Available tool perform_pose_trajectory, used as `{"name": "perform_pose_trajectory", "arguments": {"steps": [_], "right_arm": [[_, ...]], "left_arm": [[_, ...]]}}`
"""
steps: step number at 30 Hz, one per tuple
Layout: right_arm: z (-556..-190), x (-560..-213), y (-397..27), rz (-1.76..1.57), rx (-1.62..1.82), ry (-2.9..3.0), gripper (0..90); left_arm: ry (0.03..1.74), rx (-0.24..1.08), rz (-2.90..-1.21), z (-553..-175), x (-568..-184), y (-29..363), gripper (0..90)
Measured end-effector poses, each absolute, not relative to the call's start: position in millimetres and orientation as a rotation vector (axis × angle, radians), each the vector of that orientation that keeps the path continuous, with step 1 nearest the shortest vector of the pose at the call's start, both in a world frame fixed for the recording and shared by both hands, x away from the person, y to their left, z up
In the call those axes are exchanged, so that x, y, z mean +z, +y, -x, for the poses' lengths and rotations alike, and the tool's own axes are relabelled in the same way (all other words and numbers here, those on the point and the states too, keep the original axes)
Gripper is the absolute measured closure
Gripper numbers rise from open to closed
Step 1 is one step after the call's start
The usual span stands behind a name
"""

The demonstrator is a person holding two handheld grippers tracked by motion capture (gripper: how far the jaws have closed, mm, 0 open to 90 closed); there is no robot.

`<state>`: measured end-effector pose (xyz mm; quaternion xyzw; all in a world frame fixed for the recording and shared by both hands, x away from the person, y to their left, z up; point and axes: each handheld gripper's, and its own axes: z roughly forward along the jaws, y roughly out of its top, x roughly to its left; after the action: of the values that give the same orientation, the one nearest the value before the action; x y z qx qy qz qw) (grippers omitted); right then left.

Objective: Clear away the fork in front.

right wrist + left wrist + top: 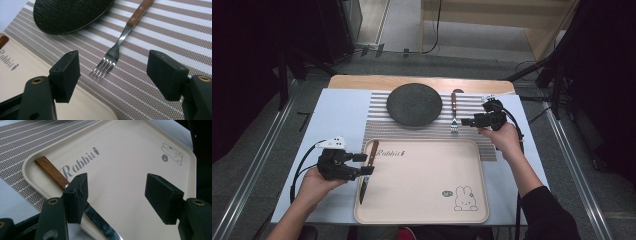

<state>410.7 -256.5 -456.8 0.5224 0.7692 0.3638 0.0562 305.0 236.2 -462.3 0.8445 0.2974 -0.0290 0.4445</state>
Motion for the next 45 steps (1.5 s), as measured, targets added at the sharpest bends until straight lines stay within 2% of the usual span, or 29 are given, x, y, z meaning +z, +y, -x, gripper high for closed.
{"name": "perform_pose_trajectory", "arguments": {"steps": [16, 18, 26, 45], "right_arm": [[-445.0, -461.1, -245.5, -1.652, 1.023, 2.307, 26.0], [-448.7, -461.3, -243.5, -1.662, 1.015, 2.299, 30.5], [-464.1, -463.2, -234.7, -1.699, 0.988, 2.283, 30.5], [-486.7, -475.2, -218.6, -1.769, 0.908, 2.278, 31.9]], "left_arm": [[0.743, -0.071, -2.102, -305.8, -463.9, 234.9, 34.7], [0.742, -0.073, -2.103, -306.0, -464.1, 234.8, 34.8], [0.744, -0.070, -2.110, -306.0, -465.0, 233.9, 34.7], [0.743, -0.068, -2.113, -306.3, -465.4, 233.0, 34.7]]}}
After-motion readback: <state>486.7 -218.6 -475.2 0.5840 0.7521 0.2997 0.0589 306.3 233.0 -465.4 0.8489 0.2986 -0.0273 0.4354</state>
